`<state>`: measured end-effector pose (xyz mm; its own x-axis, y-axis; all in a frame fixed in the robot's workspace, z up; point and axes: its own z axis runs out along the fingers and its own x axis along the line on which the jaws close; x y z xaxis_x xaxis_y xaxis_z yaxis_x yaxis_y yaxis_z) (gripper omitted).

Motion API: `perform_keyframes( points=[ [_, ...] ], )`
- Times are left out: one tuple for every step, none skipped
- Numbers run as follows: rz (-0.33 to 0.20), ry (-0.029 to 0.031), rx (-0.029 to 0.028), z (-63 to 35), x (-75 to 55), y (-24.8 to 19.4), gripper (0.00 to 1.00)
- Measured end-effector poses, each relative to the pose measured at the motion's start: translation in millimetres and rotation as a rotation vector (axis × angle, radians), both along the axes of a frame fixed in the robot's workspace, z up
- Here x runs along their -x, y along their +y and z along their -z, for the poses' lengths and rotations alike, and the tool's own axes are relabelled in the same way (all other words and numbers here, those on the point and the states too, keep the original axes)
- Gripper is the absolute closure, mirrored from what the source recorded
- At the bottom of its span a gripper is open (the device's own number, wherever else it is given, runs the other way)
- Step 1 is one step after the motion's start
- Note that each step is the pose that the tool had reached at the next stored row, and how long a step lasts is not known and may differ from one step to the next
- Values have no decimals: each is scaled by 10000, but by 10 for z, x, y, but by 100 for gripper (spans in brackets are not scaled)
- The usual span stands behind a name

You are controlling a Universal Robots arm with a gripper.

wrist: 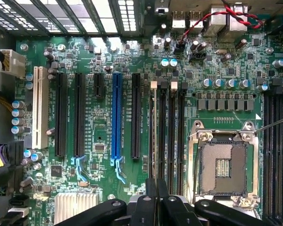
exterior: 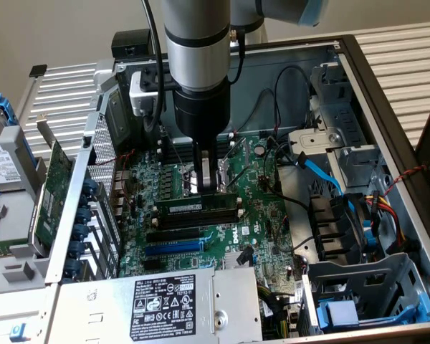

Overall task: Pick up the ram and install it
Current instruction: 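Insert the ram into the slot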

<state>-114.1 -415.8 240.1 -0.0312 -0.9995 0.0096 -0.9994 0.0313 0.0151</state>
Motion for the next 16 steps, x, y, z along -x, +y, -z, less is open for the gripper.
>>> perform_keyframes(
  points=[
    [2,-5,-1,1,0,0,88],
    [6,-12,-2,2,2,0,88],
    [10,-16,-3,3,4,1,88],
    [13,-19,-3,4,5,1,88],
    [18,-20,-2,4,6,0,88],
    [24,-19,-1,4,6,0,88],
    [30,-19,-1,5,6,0,88],
    [37,-20,-1,5,7,-1,88],
    [46,-21,-2,6,8,-3,88],
    [53,-20,-1,5,8,-7,88],
    [61,-19,-1,5,7,-10,88],
    [72,-20,-2,6,7,-11,88],
    [84,-19,-1,6,7,-11,88],
    [89,-19,-1,7,7,-12,88],
    [90,-19,-1,8,7,-12,88],
    [90,-19,-1,8,8,-12,88]
  ],
)
